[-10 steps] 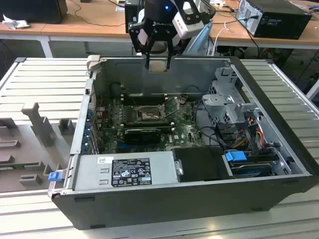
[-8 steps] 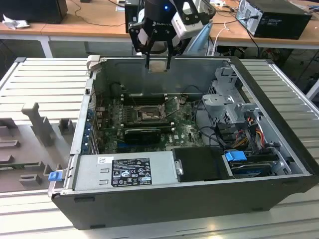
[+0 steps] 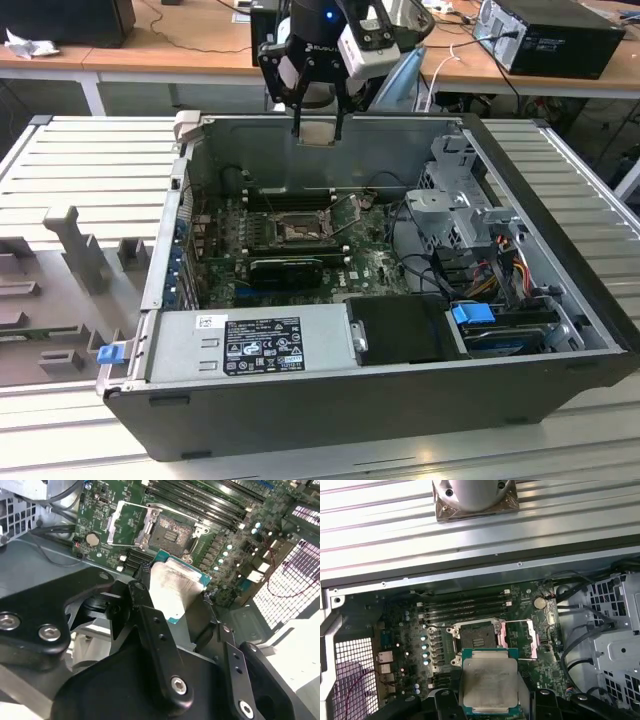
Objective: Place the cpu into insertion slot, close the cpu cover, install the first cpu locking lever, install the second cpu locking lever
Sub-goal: 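Place the cpu into insertion slot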
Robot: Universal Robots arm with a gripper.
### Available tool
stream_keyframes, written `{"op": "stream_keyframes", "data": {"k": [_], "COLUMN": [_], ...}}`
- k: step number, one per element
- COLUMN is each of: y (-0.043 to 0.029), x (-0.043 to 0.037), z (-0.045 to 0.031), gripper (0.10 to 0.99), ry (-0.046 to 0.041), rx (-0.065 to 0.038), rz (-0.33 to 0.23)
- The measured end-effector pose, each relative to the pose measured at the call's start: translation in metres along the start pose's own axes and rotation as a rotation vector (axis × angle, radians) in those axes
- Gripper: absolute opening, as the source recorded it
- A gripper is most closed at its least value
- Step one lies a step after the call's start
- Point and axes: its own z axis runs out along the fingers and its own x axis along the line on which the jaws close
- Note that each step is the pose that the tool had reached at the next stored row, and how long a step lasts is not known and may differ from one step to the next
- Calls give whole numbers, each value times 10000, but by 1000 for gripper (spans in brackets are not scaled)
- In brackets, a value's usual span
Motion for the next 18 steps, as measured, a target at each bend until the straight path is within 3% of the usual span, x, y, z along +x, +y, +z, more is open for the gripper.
{"op": "stream_keyframes", "data": {"k": [8,18], "y": [-1,-1], "x": [0,0], "z": [3,5], "gripper": [525,525], "ry": [-27,-119], "rx": [0,-18], "rz": [349,1374]}}
